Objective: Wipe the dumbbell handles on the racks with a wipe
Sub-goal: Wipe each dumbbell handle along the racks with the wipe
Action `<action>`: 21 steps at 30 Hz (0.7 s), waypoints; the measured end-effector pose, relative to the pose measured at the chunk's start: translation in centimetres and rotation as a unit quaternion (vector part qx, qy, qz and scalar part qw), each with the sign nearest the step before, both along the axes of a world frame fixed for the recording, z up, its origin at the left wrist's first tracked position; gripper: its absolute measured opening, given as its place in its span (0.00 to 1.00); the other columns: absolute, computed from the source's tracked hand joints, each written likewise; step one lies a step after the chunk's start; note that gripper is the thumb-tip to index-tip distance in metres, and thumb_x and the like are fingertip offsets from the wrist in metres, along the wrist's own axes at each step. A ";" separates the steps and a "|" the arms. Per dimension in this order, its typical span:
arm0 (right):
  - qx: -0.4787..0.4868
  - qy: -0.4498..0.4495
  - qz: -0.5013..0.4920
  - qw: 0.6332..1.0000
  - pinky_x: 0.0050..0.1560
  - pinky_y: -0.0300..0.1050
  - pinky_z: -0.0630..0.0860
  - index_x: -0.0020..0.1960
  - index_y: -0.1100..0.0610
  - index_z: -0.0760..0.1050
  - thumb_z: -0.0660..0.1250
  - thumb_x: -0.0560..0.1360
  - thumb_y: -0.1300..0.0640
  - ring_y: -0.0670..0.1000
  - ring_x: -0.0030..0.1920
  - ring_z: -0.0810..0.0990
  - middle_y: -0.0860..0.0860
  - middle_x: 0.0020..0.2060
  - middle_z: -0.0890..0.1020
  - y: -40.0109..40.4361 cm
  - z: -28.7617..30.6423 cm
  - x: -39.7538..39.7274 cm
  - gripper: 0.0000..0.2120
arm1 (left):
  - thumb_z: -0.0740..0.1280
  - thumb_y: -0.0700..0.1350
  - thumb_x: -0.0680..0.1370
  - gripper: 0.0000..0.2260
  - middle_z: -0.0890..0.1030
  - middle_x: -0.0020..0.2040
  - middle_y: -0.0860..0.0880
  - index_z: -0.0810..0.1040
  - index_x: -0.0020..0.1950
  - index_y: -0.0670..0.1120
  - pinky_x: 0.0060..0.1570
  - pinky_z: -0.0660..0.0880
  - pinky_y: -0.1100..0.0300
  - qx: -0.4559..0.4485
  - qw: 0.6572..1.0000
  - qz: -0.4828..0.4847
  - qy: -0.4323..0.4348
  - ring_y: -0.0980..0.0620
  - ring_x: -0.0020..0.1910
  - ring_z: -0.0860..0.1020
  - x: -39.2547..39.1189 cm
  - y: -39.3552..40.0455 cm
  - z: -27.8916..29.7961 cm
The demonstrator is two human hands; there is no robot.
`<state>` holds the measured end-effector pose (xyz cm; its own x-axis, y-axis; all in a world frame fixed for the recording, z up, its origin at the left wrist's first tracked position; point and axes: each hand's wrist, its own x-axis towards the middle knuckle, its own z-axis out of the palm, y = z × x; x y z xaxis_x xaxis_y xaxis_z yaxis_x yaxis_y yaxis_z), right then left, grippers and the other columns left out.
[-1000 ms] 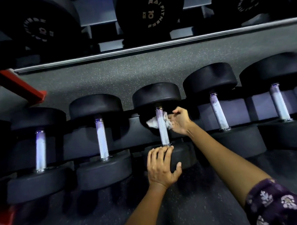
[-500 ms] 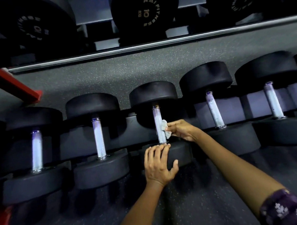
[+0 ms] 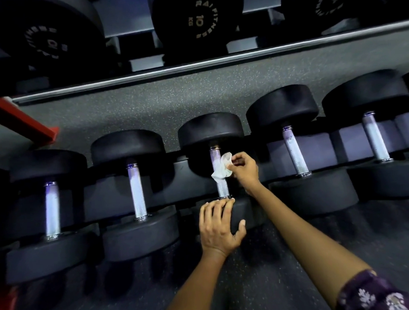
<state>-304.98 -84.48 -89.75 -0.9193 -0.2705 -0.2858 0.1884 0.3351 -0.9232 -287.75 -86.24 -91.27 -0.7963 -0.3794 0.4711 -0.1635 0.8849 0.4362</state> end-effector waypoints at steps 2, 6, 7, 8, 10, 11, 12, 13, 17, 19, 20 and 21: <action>0.086 0.086 0.048 0.991 0.33 0.27 0.68 0.41 0.61 0.80 0.70 0.68 0.65 0.40 0.30 0.73 0.55 0.34 0.81 0.0 0.1 0.0 0.02 | 0.60 0.55 0.73 0.20 0.81 0.51 0.46 0.73 0.60 0.46 0.58 0.69 0.49 -0.002 1.000 0.000 0.004 0.47 0.51 0.74 0.0 0.0 -0.1; 0.181 0.144 0.114 0.966 0.35 0.41 0.67 0.29 0.56 0.73 0.74 0.66 0.52 0.47 0.31 0.72 0.51 0.28 0.76 -0.5 1.0 0.7 0.14 | 0.60 0.55 0.74 0.20 0.80 0.51 0.46 0.74 0.60 0.46 0.57 0.70 0.50 0.005 1.000 -0.003 0.007 0.47 0.50 0.75 0.1 0.0 -0.1; 0.190 0.148 0.123 0.963 0.33 0.39 0.64 0.28 0.56 0.69 0.76 0.64 0.52 0.47 0.30 0.70 0.50 0.27 0.74 -0.7 1.1 0.8 0.17 | 0.60 0.55 0.74 0.20 0.80 0.51 0.46 0.74 0.60 0.46 0.57 0.70 0.50 0.006 1.000 -0.002 0.006 0.47 0.50 0.75 0.0 0.0 -0.1; 0.183 0.147 0.122 0.964 0.31 0.38 0.63 0.29 0.57 0.69 0.77 0.63 0.54 0.46 0.30 0.69 0.50 0.28 0.73 -0.8 1.1 0.7 0.17 | 0.60 0.55 0.74 0.20 0.80 0.51 0.46 0.74 0.60 0.46 0.57 0.70 0.50 0.005 1.000 -0.002 0.006 0.47 0.50 0.75 0.0 0.0 -0.1; 0.123 0.107 0.085 0.983 0.29 0.32 0.64 0.32 0.60 0.75 0.75 0.65 0.60 0.45 0.30 0.70 0.50 0.29 0.75 -0.7 0.9 0.2 0.10 | 0.60 0.55 0.74 0.20 0.80 0.51 0.46 0.74 0.60 0.46 0.58 0.70 0.50 0.004 1.000 -0.001 0.007 0.47 0.50 0.75 0.0 0.0 -0.1; 0.085 0.067 0.064 0.992 0.29 0.28 0.65 0.34 0.60 0.77 0.73 0.66 0.64 0.42 0.30 0.71 0.50 0.29 0.75 -0.3 0.5 0.0 0.06 | 0.60 0.55 0.73 0.20 0.81 0.51 0.45 0.74 0.60 0.46 0.58 0.69 0.50 0.003 1.000 -0.001 0.008 0.47 0.50 0.75 0.0 0.0 -0.1; 0.054 0.021 0.055 0.997 0.28 0.27 0.65 0.34 0.58 0.76 0.71 0.68 0.67 0.39 0.27 0.71 0.49 0.29 0.75 0.1 0.1 -0.1 0.08 | 0.60 0.55 0.73 0.20 0.81 0.51 0.45 0.74 0.60 0.46 0.58 0.69 0.50 0.000 1.000 0.001 0.010 0.47 0.50 0.75 0.0 0.0 -0.1; 0.035 -0.033 0.059 0.997 0.27 0.26 0.66 0.33 0.57 0.75 0.69 0.69 0.70 0.38 0.25 0.71 0.49 0.29 0.75 0.5 -0.4 0.0 0.11 | 0.60 0.55 0.73 0.20 0.81 0.51 0.45 0.74 0.60 0.46 0.58 0.69 0.50 -0.001 1.000 0.001 0.011 0.46 0.50 0.75 0.0 0.1 -0.1; 0.042 -0.177 0.140 0.973 0.24 0.34 0.71 0.35 0.59 0.74 0.62 0.71 0.76 0.42 0.21 0.73 0.53 0.26 0.75 0.7 -0.8 -1.0 0.14 | 0.60 0.55 0.73 0.20 0.81 0.51 0.45 0.74 0.60 0.46 0.58 0.69 0.50 -0.003 1.000 0.000 0.013 0.46 0.50 0.75 -0.1 0.0 -0.1; 0.032 -0.179 0.141 0.973 0.22 0.34 0.69 0.34 0.66 0.75 0.60 0.72 0.77 0.42 0.19 0.71 0.51 0.20 0.74 -0.2 -0.1 -2.0 0.12 | 0.60 0.55 0.73 0.20 0.81 0.51 0.45 0.74 0.60 0.46 0.58 0.69 0.50 -0.004 1.000 0.002 0.015 0.46 0.51 0.75 -0.1 0.0 -0.1; 0.035 -0.175 0.152 0.972 0.23 0.34 0.68 0.35 0.70 0.75 0.59 0.72 0.76 0.43 0.19 0.71 0.51 0.19 0.74 -0.6 0.1 -2.3 0.10 | 0.60 0.55 0.73 0.20 0.81 0.51 0.45 0.74 0.60 0.46 0.58 0.69 0.50 -0.005 1.000 0.003 0.015 0.47 0.51 0.75 -0.1 0.1 -0.1; 0.044 -0.181 0.177 0.966 0.23 0.34 0.69 0.35 0.72 0.74 0.58 0.72 0.76 0.43 0.20 0.71 0.50 0.18 0.74 -0.9 0.1 -2.4 0.10 | 0.60 0.55 0.74 0.20 0.81 0.51 0.45 0.74 0.60 0.46 0.58 0.69 0.50 -0.006 1.000 0.004 0.015 0.47 0.51 0.75 -0.1 0.1 -0.2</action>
